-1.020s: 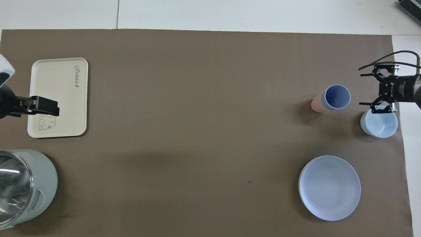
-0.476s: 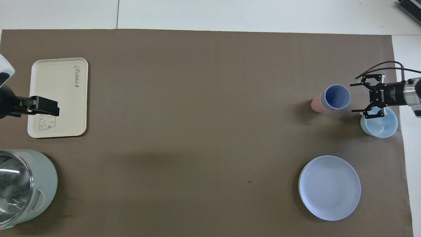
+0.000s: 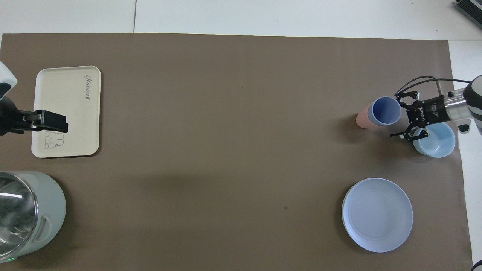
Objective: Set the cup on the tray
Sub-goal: 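Lower the right gripper and close it on the nested cups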
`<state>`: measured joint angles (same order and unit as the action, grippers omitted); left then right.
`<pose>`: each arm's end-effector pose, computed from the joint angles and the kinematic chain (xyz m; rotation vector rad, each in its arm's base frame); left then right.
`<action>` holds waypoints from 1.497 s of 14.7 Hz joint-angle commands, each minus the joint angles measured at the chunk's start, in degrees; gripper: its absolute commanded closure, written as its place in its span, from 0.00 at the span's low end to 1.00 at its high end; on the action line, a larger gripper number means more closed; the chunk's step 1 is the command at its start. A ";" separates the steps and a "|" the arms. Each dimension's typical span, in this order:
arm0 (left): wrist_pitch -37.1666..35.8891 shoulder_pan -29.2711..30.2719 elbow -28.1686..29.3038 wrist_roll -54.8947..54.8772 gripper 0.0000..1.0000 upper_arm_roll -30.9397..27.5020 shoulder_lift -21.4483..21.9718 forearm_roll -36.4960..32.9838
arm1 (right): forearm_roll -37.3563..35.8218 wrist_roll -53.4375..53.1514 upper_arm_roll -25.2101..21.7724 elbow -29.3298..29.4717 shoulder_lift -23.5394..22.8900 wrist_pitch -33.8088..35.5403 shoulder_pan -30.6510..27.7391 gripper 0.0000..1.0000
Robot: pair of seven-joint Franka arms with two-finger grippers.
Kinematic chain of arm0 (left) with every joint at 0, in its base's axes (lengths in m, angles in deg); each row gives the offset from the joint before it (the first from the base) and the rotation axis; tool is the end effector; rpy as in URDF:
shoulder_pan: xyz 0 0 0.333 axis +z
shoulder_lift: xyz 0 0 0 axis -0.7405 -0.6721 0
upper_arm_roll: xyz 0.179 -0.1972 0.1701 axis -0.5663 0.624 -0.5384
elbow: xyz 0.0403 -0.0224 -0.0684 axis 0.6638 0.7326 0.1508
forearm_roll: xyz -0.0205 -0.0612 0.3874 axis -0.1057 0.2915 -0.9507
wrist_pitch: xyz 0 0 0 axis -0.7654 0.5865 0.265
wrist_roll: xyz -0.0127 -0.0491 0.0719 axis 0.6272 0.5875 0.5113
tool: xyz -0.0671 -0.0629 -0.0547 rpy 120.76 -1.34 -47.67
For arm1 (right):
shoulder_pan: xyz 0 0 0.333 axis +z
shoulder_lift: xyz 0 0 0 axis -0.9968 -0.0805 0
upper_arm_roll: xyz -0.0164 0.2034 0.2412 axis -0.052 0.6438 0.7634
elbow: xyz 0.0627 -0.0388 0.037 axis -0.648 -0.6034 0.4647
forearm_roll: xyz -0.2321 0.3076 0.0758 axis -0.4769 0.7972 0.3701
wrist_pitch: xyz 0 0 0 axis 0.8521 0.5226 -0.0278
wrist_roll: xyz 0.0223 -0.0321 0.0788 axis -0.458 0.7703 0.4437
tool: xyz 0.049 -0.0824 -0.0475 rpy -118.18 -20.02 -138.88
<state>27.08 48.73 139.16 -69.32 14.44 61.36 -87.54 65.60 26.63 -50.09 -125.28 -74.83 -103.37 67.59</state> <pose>0.5377 -0.0315 0.6022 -3.1410 0.0543 -0.0146 0.6270 -0.1851 0.2726 -1.9855 1.6358 0.7155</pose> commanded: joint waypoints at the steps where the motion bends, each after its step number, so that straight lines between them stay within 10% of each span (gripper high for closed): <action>1: 0.59 0.28 2.31 0.86 0.00 0.18 1.78 -0.61 | 1.63 1.04 0.74 1.65 -0.82 4.35 -1.28 0.00; 22: 1.12 -0.43 4.41 0.59 0.00 0.18 2.92 -0.61 | 12.79 0.07 0.83 0.43 -3.37 -1.10 2.50 0.00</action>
<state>27.13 48.72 141.18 -69.19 14.78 62.16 -87.54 76.58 26.62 -49.50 -124.81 -78.02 -104.78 69.51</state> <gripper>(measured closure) 0.000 0.000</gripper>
